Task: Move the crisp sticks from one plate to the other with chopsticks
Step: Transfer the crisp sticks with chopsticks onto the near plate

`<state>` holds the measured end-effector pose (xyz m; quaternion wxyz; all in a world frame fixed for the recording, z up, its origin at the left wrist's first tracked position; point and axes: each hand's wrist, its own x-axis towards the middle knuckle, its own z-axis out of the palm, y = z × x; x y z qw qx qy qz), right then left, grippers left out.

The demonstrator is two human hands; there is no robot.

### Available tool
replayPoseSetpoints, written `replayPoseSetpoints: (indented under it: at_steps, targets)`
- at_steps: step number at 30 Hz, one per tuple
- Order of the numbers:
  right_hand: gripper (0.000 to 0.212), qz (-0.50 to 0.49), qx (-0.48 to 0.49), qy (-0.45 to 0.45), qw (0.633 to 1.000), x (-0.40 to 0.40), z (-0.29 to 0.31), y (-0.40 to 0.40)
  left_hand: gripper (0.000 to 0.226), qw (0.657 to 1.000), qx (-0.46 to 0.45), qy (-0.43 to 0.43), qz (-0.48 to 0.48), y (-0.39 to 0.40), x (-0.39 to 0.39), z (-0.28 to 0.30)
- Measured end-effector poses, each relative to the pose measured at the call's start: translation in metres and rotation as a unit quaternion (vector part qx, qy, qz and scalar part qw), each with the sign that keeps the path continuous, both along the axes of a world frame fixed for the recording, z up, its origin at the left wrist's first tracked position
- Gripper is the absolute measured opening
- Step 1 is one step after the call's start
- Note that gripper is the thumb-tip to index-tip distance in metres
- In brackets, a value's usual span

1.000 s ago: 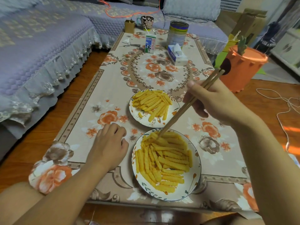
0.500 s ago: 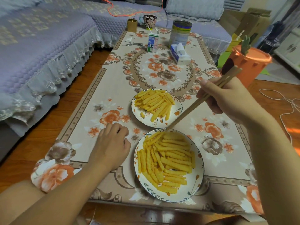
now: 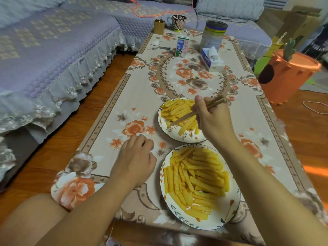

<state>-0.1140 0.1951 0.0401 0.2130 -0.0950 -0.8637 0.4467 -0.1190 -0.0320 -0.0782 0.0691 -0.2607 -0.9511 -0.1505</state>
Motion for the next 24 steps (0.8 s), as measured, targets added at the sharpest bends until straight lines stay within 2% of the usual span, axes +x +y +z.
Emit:
replayPoseSetpoints:
  at_steps: [3,6,11,15,21,24]
  targets:
    - [0.05,-0.025,-0.031,0.009,0.999,0.008,0.006,0.007,0.029,1.0,-0.002,0.0,-0.002,0.0,0.0,0.0]
    - [0.052,-0.052,-0.102,0.02,0.993,0.029,0.025,0.019,0.029,1.0,-0.008,0.001,0.0,0.0,0.0,0.0]
    - [0.053,-0.066,-0.215,0.006,0.974,0.099,0.054,0.025,0.027,1.0,-0.01,-0.015,0.001,-0.001,0.002,0.003]
    - [0.054,-0.038,-0.213,-0.038,0.976,0.157,0.045,0.017,0.029,1.0,-0.001,-0.002,-0.004,-0.002,0.003,0.001]
    - [0.045,-0.003,-0.211,-0.108,0.971,0.194,0.029,0.003,0.026,1.0,0.019,-0.003,-0.001,-0.002,0.006,-0.001]
    - [0.04,-0.023,-0.237,-0.089,0.967,0.199,0.032,0.016,0.028,1.0,0.013,0.002,-0.002,-0.002,0.008,0.0]
